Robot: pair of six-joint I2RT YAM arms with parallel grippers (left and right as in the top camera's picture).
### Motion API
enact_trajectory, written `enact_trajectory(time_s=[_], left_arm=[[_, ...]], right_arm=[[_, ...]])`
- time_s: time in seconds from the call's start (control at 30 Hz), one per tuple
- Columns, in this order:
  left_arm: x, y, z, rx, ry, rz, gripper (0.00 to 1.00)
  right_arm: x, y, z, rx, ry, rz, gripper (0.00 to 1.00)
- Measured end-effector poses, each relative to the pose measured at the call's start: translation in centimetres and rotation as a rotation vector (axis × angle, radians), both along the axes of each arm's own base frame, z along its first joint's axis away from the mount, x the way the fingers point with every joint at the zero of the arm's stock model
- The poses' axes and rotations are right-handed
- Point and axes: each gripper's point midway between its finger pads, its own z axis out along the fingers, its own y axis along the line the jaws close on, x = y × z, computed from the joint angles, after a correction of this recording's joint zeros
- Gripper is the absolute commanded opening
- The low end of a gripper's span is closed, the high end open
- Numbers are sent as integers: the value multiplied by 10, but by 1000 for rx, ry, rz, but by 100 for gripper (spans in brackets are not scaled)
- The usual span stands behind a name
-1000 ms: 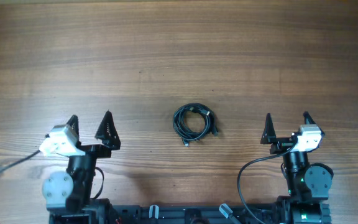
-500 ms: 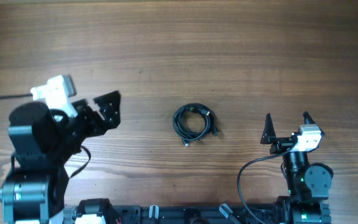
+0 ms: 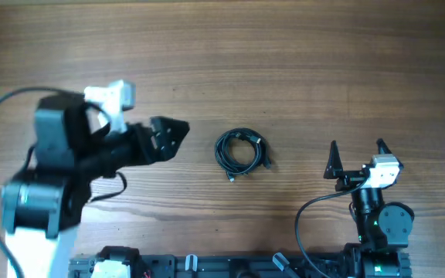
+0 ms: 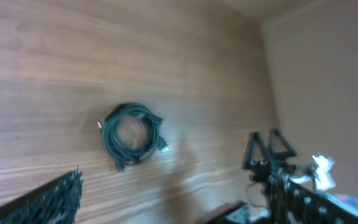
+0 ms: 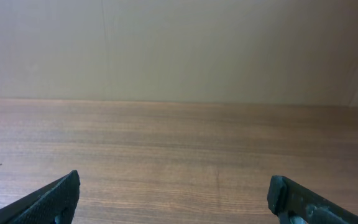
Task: Untangle cables
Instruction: 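Move the left gripper forward over the coiled black cable, then lower the left gripper and grasp a loop of the black cable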
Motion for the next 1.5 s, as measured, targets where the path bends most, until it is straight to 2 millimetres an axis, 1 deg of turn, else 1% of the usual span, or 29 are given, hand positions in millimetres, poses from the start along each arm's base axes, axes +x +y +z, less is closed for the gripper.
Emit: enact_trajectory(time_s=[0.07, 0.13, 0.2, 0.3, 0.4, 0.5, 0.53, 0.7, 0.83, 0.97, 1.5], left_arm=[[4, -11, -7, 89, 73, -36, 100], [10, -29, -17, 181, 105, -89, 100], [10, -51, -34, 256, 127, -158, 100], [11, -78, -56, 322, 153, -235, 100], [11, -95, -78, 371, 198, -283, 100], [13, -108, -95, 386, 248, -285, 100], [14, -115, -107, 398, 277, -294, 100], [15, -134, -132, 419, 320, -321, 100], [14, -151, -136, 411, 301, -351, 100], [11, -158, -135, 407, 286, -369, 100], [10, -159, -135, 406, 283, -373, 100]], right_arm=[[0, 0, 0, 0, 0, 0, 100], [0, 0, 0, 0, 0, 0, 100], [0, 0, 0, 0, 0, 0, 100], [0, 0, 0, 0, 0, 0, 100], [0, 0, 0, 0, 0, 0, 100], [0, 0, 0, 0, 0, 0, 100], [0, 0, 0, 0, 0, 0, 100], [0, 0, 0, 0, 0, 0, 100], [0, 0, 0, 0, 0, 0, 100], [0, 0, 0, 0, 0, 0, 100], [0, 0, 0, 0, 0, 0, 100]])
